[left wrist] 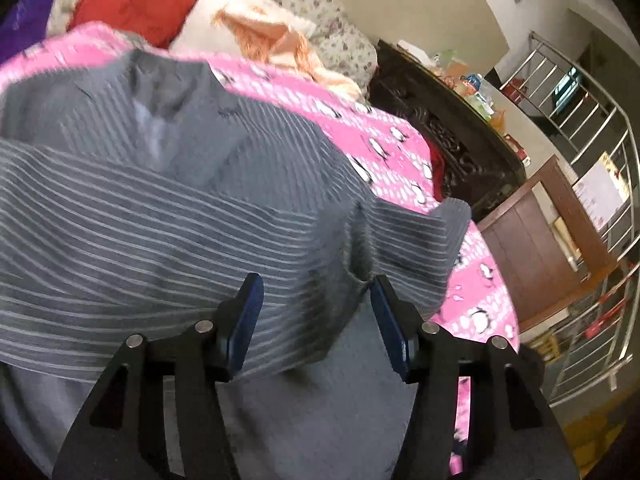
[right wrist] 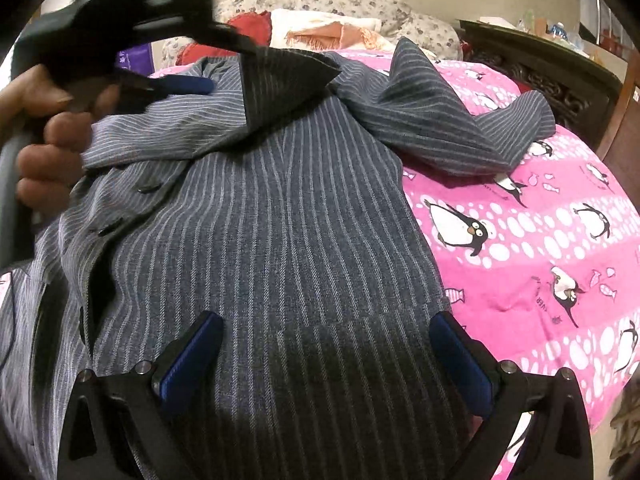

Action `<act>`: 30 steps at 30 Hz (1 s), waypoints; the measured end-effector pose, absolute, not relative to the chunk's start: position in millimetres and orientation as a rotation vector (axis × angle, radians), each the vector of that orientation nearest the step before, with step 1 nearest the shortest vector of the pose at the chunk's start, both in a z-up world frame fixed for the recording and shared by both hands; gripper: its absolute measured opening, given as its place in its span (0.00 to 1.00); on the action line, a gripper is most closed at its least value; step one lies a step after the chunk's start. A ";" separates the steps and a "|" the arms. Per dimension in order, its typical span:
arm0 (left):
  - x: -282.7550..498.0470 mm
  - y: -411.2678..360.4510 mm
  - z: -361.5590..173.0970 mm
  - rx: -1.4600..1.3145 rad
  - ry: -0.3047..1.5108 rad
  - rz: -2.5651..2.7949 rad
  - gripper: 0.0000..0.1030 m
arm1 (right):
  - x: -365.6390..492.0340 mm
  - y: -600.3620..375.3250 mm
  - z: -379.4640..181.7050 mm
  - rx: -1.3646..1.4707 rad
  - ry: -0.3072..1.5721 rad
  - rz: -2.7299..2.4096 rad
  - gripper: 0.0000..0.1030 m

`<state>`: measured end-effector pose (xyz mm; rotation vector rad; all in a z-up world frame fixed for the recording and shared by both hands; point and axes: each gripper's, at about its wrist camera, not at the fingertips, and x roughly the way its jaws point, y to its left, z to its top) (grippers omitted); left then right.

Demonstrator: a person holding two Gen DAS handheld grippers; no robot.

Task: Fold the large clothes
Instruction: 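Fold the held sleeve across the coat body and open the left gripper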

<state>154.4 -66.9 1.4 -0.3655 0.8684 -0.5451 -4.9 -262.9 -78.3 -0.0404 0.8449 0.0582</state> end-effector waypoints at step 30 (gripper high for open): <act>199.4 111.1 -43.6 -0.267 0.827 0.209 0.50 | -11.2 -261.3 -78.0 -0.026 0.847 0.032 1.00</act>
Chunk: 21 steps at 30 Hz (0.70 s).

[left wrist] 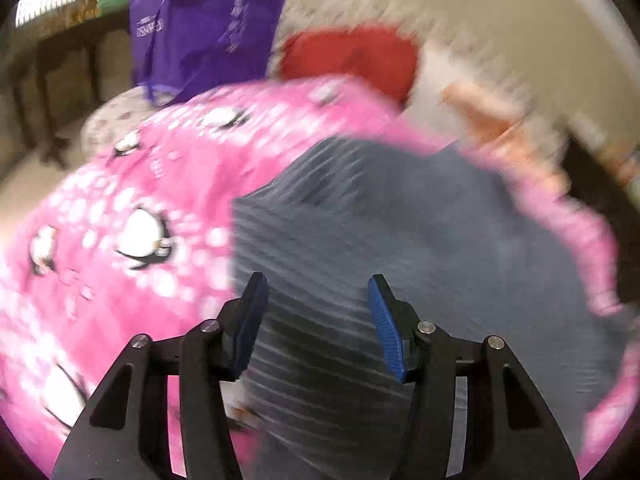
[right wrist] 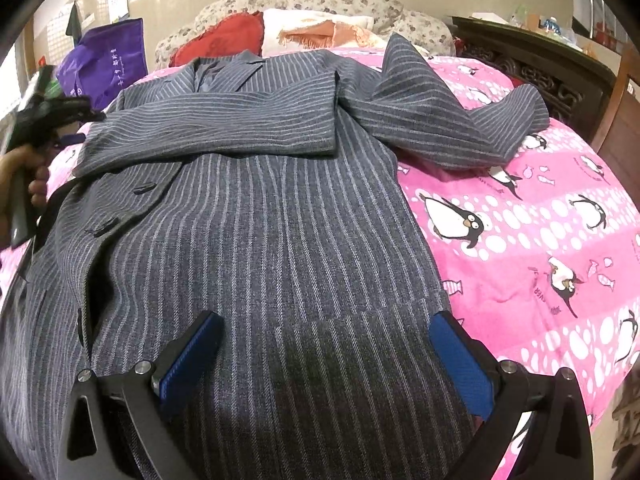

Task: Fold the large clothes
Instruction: 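Fold the held sleeve across the coat body and open the left gripper, then move the right gripper to the other sleeve cuff and grasp it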

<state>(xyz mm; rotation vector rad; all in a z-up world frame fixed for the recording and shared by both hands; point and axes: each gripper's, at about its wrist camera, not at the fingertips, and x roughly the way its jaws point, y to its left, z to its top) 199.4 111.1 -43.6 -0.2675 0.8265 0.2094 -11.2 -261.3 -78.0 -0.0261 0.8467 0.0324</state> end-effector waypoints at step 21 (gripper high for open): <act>35.6 72.1 -61.2 -0.145 0.812 0.029 0.53 | 2.4 -269.4 -14.3 -0.045 0.751 0.108 0.98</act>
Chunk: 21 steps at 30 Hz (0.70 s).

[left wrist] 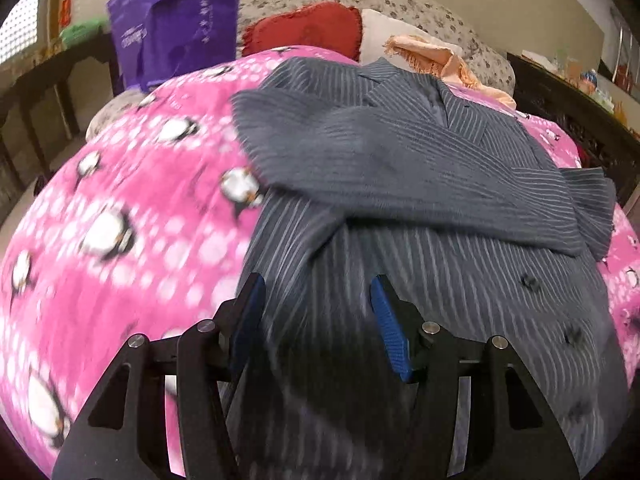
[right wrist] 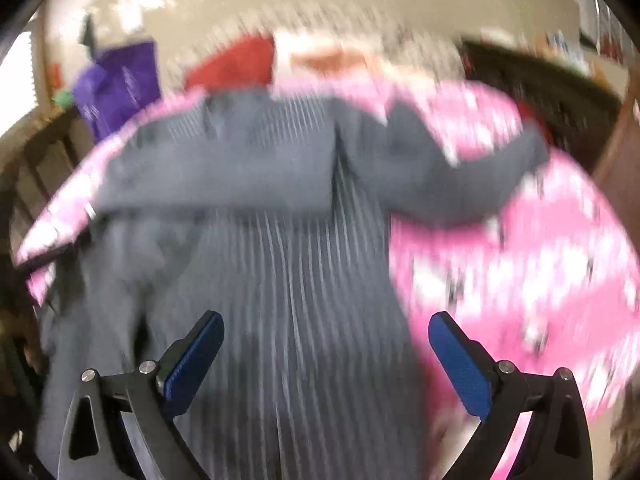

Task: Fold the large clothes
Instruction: 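Move the right gripper to the other sleeve cuff and grasp it, then lift the grasped sleeve cuff up off the bed with the right gripper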

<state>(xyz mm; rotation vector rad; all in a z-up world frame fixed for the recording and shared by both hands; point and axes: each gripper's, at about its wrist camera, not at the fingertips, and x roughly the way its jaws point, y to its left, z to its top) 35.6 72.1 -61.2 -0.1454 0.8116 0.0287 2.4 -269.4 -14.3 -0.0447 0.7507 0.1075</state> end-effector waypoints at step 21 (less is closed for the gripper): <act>15.6 65.9 -84.5 -0.145 0.774 0.040 0.63 | 156.2 -263.7 -53.3 0.089 0.913 0.276 0.12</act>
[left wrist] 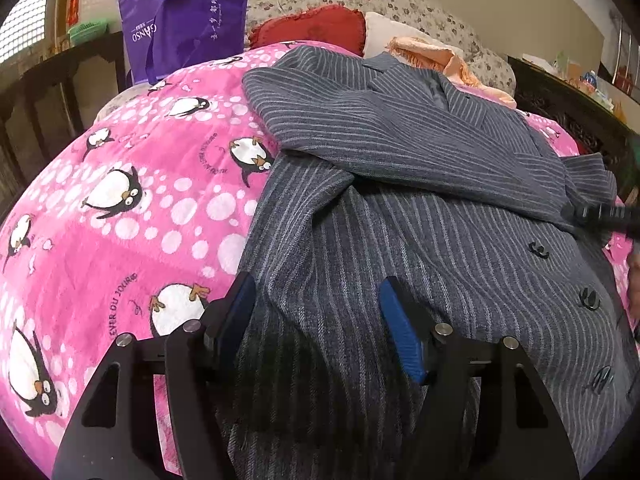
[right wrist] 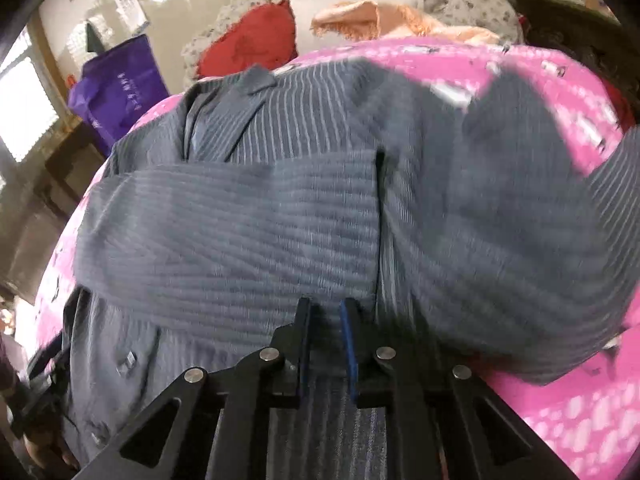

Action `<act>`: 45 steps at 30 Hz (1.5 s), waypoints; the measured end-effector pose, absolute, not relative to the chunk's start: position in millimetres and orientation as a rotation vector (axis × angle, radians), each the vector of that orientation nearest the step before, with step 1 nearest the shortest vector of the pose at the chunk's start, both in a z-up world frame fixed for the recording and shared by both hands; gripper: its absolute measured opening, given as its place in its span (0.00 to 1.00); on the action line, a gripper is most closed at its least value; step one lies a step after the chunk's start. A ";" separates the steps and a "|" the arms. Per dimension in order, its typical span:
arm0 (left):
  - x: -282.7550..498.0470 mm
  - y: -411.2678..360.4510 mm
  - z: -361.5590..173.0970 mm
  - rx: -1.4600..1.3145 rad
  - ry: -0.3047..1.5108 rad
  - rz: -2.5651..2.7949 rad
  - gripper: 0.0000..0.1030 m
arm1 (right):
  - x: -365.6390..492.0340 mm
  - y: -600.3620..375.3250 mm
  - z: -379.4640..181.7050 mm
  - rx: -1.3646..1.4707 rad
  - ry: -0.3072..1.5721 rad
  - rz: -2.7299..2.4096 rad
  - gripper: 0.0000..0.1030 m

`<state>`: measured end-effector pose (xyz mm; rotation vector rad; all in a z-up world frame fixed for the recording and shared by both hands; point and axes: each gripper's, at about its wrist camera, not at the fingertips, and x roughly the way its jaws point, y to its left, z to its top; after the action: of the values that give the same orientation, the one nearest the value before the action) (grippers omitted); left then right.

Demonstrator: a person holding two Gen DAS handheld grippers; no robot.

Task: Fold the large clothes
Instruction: 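Lift the grasped sleeve cuff up off the bed with the right gripper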

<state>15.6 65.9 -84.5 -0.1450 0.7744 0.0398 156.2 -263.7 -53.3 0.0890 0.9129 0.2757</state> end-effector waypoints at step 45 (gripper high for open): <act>23.2 65.8 -85.6 -0.136 0.783 0.065 0.63 | 48.4 -581.3 81.3 0.614 0.605 -0.229 0.06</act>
<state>23.2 65.8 -85.6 -0.1361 0.7833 0.0647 48.4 -581.3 81.3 0.6141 0.6046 -0.2289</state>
